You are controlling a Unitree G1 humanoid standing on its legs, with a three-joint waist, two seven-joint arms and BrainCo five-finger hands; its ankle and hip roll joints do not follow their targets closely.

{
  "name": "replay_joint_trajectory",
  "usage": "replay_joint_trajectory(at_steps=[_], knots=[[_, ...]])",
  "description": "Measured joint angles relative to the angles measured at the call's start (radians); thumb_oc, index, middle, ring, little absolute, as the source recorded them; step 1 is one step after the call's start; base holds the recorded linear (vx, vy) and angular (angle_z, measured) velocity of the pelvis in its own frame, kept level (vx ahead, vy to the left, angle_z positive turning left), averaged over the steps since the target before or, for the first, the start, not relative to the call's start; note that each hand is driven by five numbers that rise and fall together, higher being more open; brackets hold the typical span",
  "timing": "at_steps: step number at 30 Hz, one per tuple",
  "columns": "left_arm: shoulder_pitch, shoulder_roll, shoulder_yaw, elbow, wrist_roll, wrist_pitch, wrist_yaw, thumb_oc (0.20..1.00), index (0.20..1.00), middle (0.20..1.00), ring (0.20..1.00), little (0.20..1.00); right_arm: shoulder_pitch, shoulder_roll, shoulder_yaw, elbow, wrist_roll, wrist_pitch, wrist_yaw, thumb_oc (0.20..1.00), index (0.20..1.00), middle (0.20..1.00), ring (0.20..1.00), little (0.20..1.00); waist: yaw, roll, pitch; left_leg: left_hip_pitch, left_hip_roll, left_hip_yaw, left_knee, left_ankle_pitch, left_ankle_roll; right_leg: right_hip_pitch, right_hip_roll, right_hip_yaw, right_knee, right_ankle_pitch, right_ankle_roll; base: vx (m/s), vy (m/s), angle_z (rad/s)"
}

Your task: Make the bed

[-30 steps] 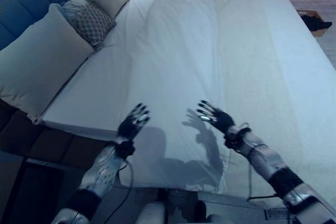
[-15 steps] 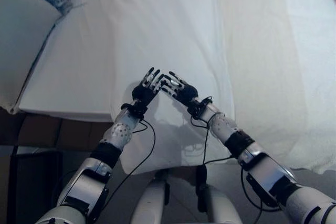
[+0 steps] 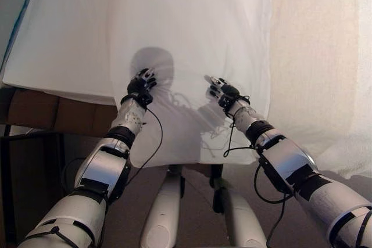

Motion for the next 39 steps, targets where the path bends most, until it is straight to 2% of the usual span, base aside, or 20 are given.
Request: replay_joint_trajectory(at_steps=[5, 8, 14, 16, 17, 19, 20, 21, 22, 23, 24, 26, 27, 29, 31, 32, 33, 34, 37, 39], knots=[[0.073, 0.019, 0.025, -0.006, 0.079, -0.016, 0.025, 1.000, 1.000, 1.000, 1.000, 1.000, 0.109, -0.049, -0.109, 0.018, -0.073, -0.002, -0.032, 1.000, 1.000, 1.000, 1.000, 1.000, 0.005, 0.000, 0.000, 0.023, 0.000, 0.023, 0.013, -0.004, 0.006, 0.016, -0.003, 0.014, 0.008, 0.006, 0.003, 0.00, 0.072, -0.08], [0.182, 0.037, 0.091, 0.001, 0.114, -0.020, 0.036, 1.000, 1.000, 1.000, 1.000, 1.000, 0.189, -0.087, -0.152, 0.054, -0.109, 0.005, -0.051, 1.000, 1.000, 1.000, 1.000, 1.000, 0.003, -0.001, 0.000, 0.073, -0.002, 0.054, 0.022, -0.025, 0.017, 0.044, -0.013, 0.012, 0.025, 0.006, 0.006, 0.00, 0.049, -0.40], [0.381, 0.054, 0.185, 0.025, 0.151, -0.024, 0.073, 1.000, 1.000, 1.000, 1.000, 1.000, 0.387, -0.156, -0.257, 0.080, -0.175, 0.007, -0.099, 1.000, 1.000, 1.000, 1.000, 1.000, -0.033, -0.001, 0.000, 0.157, -0.006, 0.084, 0.027, -0.042, 0.023, 0.094, -0.029, 0.024, 0.053, 0.000, 0.015, 0.01, -0.066, -0.20], [0.428, 0.049, 0.218, 0.033, 0.152, -0.025, 0.076, 1.000, 1.000, 1.000, 1.000, 1.000, 0.433, -0.155, -0.304, 0.067, -0.203, 0.006, -0.110, 1.000, 1.000, 1.000, 1.000, 1.000, -0.048, 0.004, -0.002, 0.173, 0.018, 0.118, 0.004, -0.032, 0.036, 0.080, -0.057, -0.008, 0.096, -0.042, 0.006, -0.03, -0.290, -0.32], [0.464, 0.048, 0.251, 0.034, 0.152, -0.026, 0.079, 1.000, 1.000, 1.000, 1.000, 1.000, 0.458, -0.159, -0.310, 0.063, -0.218, 0.005, -0.121, 1.000, 1.000, 1.000, 1.000, 1.000, -0.054, 0.006, -0.004, 0.179, 0.024, 0.128, -0.008, -0.025, 0.026, 0.065, -0.107, -0.004, 0.127, -0.050, 0.021, -0.01, -0.310, -0.34], [0.505, 0.041, 0.276, 0.027, 0.155, -0.028, 0.079, 1.000, 1.000, 1.000, 1.000, 1.000, 0.488, -0.166, -0.327, 0.056, -0.231, 0.005, -0.130, 1.000, 1.000, 1.000, 1.000, 1.000, -0.053, 0.006, -0.006, 0.184, 0.025, 0.141, -0.014, -0.022, 0.014, 0.071, -0.161, -0.003, 0.118, -0.044, 0.046, 0.02, -0.302, -0.31], [0.539, 0.037, 0.297, 0.032, 0.175, -0.030, 0.079, 1.000, 1.000, 1.000, 1.000, 1.000, 0.515, -0.165, -0.334, 0.037, -0.243, 0.005, -0.129, 1.000, 1.000, 1.000, 1.000, 1.000, -0.052, 0.007, -0.013, 0.196, 0.038, 0.147, -0.022, -0.017, -0.004, 0.094, -0.185, 0.006, 0.061, -0.022, 0.081, 0.05, -0.401, -0.29], [0.551, 0.038, 0.297, 0.039, 0.184, -0.029, 0.080, 1.000, 1.000, 1.000, 1.000, 1.000, 0.526, -0.164, -0.333, 0.033, -0.247, 0.004, -0.129, 1.000, 1.000, 1.000, 1.000, 1.000, -0.053, 0.006, -0.018, 0.199, 0.040, 0.148, -0.025, -0.014, -0.011, 0.111, -0.188, 0.006, 0.031, -0.005, 0.097, 0.05, -0.440, -0.25], [0.586, 0.021, 0.297, 0.039, 0.196, -0.031, 0.078, 1.000, 1.000, 1.000, 1.000, 1.000, 0.563, -0.173, -0.333, 0.025, -0.266, 0.003, -0.126, 1.000, 1.000, 1.000, 1.000, 1.000, -0.054, 0.027, -0.025, 0.217, 0.063, 0.133, -0.044, -0.004, -0.036, 0.133, -0.170, -0.005, 0.016, 0.035, 0.129, 0.05, -0.469, -0.07], [0.605, 0.006, 0.296, 0.035, 0.215, -0.031, 0.074, 1.000, 1.000, 1.000, 1.000, 1.000, 0.579, -0.177, -0.331, 0.013, -0.282, 0.001, -0.120, 1.000, 1.000, 1.000, 1.000, 1.000, -0.051, 0.041, -0.036, 0.235, 0.078, 0.127, -0.065, 0.007, -0.049, 0.149, -0.147, -0.007, 0.005, 0.037, 0.116, 0.03, -0.491, -0.02], [0.672, -0.031, 0.294, 0.043, 0.259, -0.029, 0.066, 1.000, 1.000, 1.000, 1.000, 1.000, 0.636, -0.185, -0.293, -0.003, -0.326, -0.001, -0.107, 1.000, 1.000, 1.000, 1.000, 1.000, -0.061, 0.077, -0.068, 0.283, 0.114, 0.090, -0.096, 0.021, -0.081, 0.195, -0.099, -0.027, -0.009, 0.030, 0.089, 0.03, -0.449, -0.03], [0.758, -0.069, 0.294, 0.045, 0.315, -0.027, 0.053, 1.000, 1.000, 1.000, 1.000, 1.000, 0.725, -0.189, -0.231, -0.038, -0.402, -0.001, -0.072, 1.000, 1.000, 1.000, 1.000, 1.000, -0.067, 0.096, -0.150, 0.312, 0.151, 0.070, -0.114, 0.025, -0.106, 0.208, -0.055, -0.043, 0.004, 0.001, 0.055, 0.00, -0.379, -0.03], [0.777, -0.080, 0.292, 0.046, 0.337, -0.025, 0.048, 1.000, 1.000, 1.000, 1.000, 1.000, 0.760, -0.191, -0.209, -0.057, -0.427, -0.005, -0.057, 1.000, 1.000, 1.000, 1.000, 1.000, -0.068, 0.098, -0.181, 0.316, 0.161, 0.067, -0.119, 0.034, -0.109, 0.210, -0.054, -0.047, 0.006, -0.008, 0.038, 0.01, -0.445, 0.20], [0.831, -0.109, 0.247, 0.040, 0.423, -0.031, 0.039, 1.000, 1.000, 1.000, 1.000, 1.000, 0.883, -0.225, -0.117, -0.199, -0.507, -0.013, 0.021, 1.000, 1.000, 1.000, 1.000, 1.000, -0.087, 0.088, -0.227, 0.316, 0.177, 0.067, -0.072, 0.075, -0.113, 0.214, -0.029, -0.073, 0.063, -0.063, 0.009, 0.02, -0.300, 0.25], [0.839, -0.099, 0.204, 0.054, 0.518, -0.026, 0.031, 1.000, 1.000, 1.000, 1.000, 1.000, 0.927, -0.209, -0.090, -0.211, -0.573, -0.019, 0.095, 1.000, 1.000, 1.000, 1.000, 1.000, -0.084, 0.037, -0.272, 0.316, 0.154, 0.091, -0.066, 0.168, -0.101, 0.225, -0.059, -0.080, 0.069, -0.083, -0.030, 0.02, -0.249, 0.12], [0.842, -0.100, 0.165, 0.062, 0.565, -0.025, 0.026, 1.000, 1.000, 1.000, 1.000, 1.000, 0.937, -0.199, -0.066, -0.190, -0.599, -0.018, 0.120, 1.000, 1.000, 1.000, 1.000, 1.000, -0.080, 0.010, -0.288, 0.318, 0.113, 0.083, -0.012, 0.144, -0.115, 0.236, -0.071, -0.081, 0.061, -0.081, -0.039, 0.02, -0.211, 0.12], [0.843, -0.103, 0.142, 0.070, 0.596, -0.022, 0.021, 1.000, 1.000, 1.000, 1.000, 1.000, 0.944, -0.199, -0.059, -0.181, -0.613, -0.018, 0.133, 1.000, 1.000, 1.000, 1.000, 1.000, -0.084, 0.001, -0.294, 0.319, 0.085, 0.077, 0.018, 0.094, -0.137, 0.259, -0.078, -0.084, 0.044, -0.073, -0.041, 0.04, -0.154, 0.12], [0.852, -0.111, 0.103, 0.083, 0.662, -0.012, 0.002, 1.000, 1.000, 1.000, 1.000, 1.000, 0.965, -0.201, -0.052, -0.158, -0.636, -0.011, 0.161, 1.000, 1.000, 1.000, 1.000, 1.000, -0.087, 0.003, -0.314, 0.359, 0.035, 0.085, 0.007, 0.045, -0.112, 0.303, -0.078, -0.093, -0.009, -0.051, -0.045, 0.06, -0.079, 0.16], [0.866, -0.134, 0.064, 0.080, 0.748, -0.003, -0.027, 1.000, 1.000, 1.000, 1.000, 1.000, 0.987, -0.170, -0.038, -0.133, -0.681, -0.009, 0.183, 1.000, 1.000, 1.000, 1.000, 1.000, -0.094, 0.012, -0.332, 0.433, 0.007, 0.101, -0.058, -0.004, -0.072, 0.348, -0.033, -0.102, -0.079, -0.018, -0.054, 0.06, -0.058, 0.08], [0.876, -0.160, 0.026, 0.085, 0.786, 0.005, -0.042, 1.000, 1.000, 1.000, 1.000, 1.000, 0.990, -0.140, -0.016, -0.089, -0.724, -0.007, 0.190, 1.000, 1.000, 1.000, 1.000, 1.000, -0.098, 0.018, -0.339, 0.478, 0.019, 0.087, -0.117, -0.003, -0.069, 0.379, -0.013, -0.104, -0.110, -0.008, -0.054, 0.04, -0.009, 0.02]])
